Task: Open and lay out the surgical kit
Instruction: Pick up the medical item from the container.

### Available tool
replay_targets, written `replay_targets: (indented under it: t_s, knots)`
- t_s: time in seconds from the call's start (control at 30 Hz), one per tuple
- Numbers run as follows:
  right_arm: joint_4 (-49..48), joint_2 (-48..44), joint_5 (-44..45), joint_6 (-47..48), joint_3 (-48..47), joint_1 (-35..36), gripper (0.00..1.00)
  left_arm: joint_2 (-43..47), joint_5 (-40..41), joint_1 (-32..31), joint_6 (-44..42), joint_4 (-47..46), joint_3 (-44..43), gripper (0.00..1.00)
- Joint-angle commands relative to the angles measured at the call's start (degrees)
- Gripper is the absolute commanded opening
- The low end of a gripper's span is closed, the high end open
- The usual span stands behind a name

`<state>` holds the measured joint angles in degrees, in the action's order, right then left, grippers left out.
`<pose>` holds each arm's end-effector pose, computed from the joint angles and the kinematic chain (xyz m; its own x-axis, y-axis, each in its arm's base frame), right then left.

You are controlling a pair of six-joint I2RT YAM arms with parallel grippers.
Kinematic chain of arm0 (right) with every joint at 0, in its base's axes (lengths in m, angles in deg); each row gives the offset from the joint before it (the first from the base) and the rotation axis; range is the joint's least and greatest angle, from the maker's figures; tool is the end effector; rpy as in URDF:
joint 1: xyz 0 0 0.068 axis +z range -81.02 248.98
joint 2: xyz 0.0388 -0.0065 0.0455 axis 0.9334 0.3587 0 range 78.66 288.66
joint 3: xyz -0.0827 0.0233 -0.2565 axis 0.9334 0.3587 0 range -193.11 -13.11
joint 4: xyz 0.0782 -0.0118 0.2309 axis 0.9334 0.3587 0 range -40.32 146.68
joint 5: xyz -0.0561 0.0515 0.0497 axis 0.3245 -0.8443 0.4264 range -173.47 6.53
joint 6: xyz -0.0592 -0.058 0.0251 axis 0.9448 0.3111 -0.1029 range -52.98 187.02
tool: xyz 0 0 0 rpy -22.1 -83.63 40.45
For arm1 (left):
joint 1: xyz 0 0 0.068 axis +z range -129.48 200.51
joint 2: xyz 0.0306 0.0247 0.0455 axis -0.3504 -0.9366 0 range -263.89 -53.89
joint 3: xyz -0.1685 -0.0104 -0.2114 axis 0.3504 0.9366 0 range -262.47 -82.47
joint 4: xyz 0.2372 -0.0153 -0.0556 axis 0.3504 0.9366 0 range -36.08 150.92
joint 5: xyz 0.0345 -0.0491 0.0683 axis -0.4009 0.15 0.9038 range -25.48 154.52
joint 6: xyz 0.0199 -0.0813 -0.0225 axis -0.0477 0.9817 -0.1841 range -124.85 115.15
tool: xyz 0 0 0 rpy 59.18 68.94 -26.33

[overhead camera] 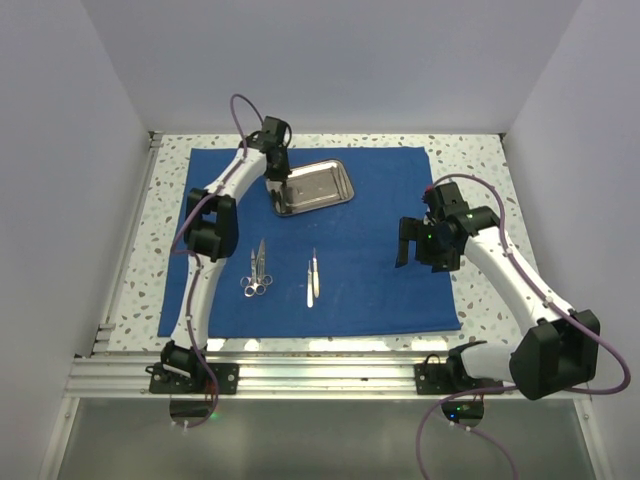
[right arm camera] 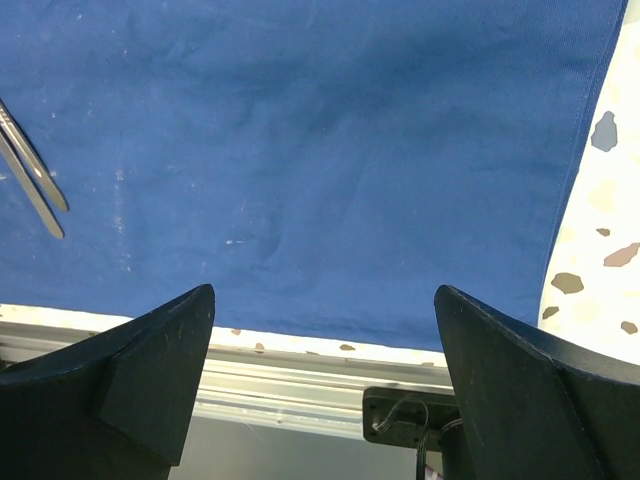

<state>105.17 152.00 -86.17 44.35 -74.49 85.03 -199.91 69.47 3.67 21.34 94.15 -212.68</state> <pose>0.2264 0.0688 0.2369 -0.9320 0.1325 -0.3374 0.0712 0.9796 0.1881 0.5332 -0.1546 0.1312 -0.8194 -0.2114 -0.5329 -0.1327 0.9742 -0.1825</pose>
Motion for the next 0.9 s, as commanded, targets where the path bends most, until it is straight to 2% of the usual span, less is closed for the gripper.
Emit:
replay_targets:
  t_s: [0.0, 0.1, 0.23, 0.53, 0.73, 0.87]
  knots:
    - [-1.3, -1.9, -1.5, 0.5, 0.4, -0.4, 0.96, -3.2, -12.1, -1.5, -0.5, 11.3, -0.9, 0.0]
    - [-1.3, -2.1, -1.7, 0.4, 0.5, -0.3, 0.96, -2.0, -16.1, -0.8, 1.0, 10.1, -6.3, 0.0]
    - [-1.3, -2.9, -2.0, 0.3, 0.6, -0.3, 0.96, 3.8, -22.8, 0.4, 3.9, 3.5, -4.3, 0.0]
    - [-1.4, -4.7, -2.7, 0.0, 1.6, -0.4, 0.96, 10.5, -25.3, 0.8, 6.2, 0.0, -2.1, 0.0]
    - [-1.3, -5.9, -2.8, -0.1, 2.3, -0.4, 0.96, 20.9, -21.2, -1.2, 6.1, -0.6, 10.6, 0.0]
    - [-1.0, -6.4, -3.1, -0.3, 2.1, -0.3, 0.95, 29.8, -15.8, -5.0, 6.7, -2.3, 26.3, 0.0]
